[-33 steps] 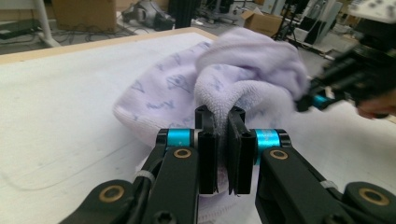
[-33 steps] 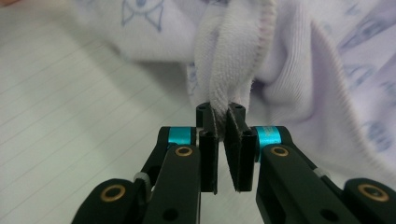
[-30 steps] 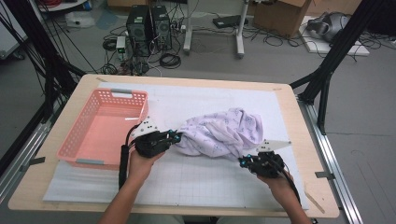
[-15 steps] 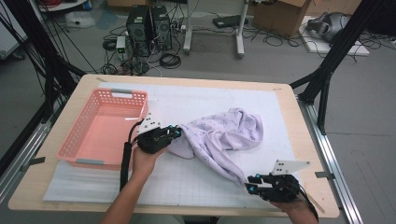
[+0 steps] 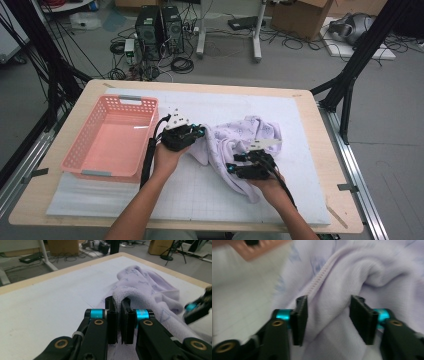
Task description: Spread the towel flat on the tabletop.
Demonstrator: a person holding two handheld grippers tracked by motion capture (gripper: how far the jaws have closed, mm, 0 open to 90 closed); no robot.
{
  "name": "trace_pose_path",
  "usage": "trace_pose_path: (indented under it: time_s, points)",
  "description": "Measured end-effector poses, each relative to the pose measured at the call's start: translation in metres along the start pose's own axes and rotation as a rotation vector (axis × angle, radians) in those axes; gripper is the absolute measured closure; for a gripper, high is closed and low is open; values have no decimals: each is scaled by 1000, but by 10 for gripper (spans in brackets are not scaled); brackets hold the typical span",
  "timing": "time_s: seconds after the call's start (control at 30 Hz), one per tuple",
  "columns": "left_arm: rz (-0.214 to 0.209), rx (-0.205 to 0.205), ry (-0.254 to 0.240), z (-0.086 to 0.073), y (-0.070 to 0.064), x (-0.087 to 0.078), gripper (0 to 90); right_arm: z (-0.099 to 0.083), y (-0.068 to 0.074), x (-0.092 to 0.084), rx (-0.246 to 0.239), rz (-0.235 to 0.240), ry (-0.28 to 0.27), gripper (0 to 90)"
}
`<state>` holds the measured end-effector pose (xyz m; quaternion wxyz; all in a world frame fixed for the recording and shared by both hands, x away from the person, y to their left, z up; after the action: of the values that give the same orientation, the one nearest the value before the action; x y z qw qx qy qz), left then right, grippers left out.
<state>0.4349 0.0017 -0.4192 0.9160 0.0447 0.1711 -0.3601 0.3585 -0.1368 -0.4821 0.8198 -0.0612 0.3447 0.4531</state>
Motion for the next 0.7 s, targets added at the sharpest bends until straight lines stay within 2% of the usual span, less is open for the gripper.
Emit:
trace_pose_path:
  time_s: [0.07, 0.1, 0.13, 0.17, 0.2, 0.3, 0.37, 0.47, 0.53, 0.6, 0.67, 0.7]
  points:
    - [7, -5, 1, 4, 5, 2, 853, -4, -6, 13, -3, 16, 70, 805]
    - [11, -9, 3, 4, 6, 3, 853, -4, -10, 16, -21, 12, 86, 833]
    - [12, -11, 2, 4, 7, 5, 853, -2, -14, 16, -45, 6, 76, 845]
    - [9, -10, 4, 3, 7, 6, 853, 2, -20, 12, -60, -17, 60, 850]
    - [7, -9, 6, 1, 7, 7, 853, 6, -26, 7, -48, -39, 35, 852]
    - [-1, -10, 7, -1, 5, 11, 851, 17, -54, -15, -40, -150, -42, 853]
    - [-3, -2, 12, -2, 3, 15, 848, 20, -76, -31, 8, -221, -88, 853]
    - [-11, 23, 37, -8, -3, 24, 821, 19, -108, -50, 76, -294, -136, 853]
    - [-8, 34, 60, -14, -8, 31, 773, 18, -126, -58, 102, -343, -148, 853]
    - [-3, 21, 76, -18, -12, 36, 644, 15, -139, -59, 153, -359, -151, 851]
    - [-13, -15, 88, -20, -16, 39, 480, 11, -146, -59, 165, -375, -136, 832]
    - [-21, -10, 97, -22, -17, 38, 440, 11, -149, -61, 167, -393, -140, 819]
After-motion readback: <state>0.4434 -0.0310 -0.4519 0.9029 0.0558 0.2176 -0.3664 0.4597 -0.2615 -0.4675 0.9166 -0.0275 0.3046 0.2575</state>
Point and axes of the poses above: each handheld gripper's, and its own axes: x roughly forward along the jaws, z roughly out of its top, y roughly to its left, the point moved 10 cm from there along x, roughly forward along the jaws, and after that the axes turned 3 degrees about z, right-handed, at the moved point
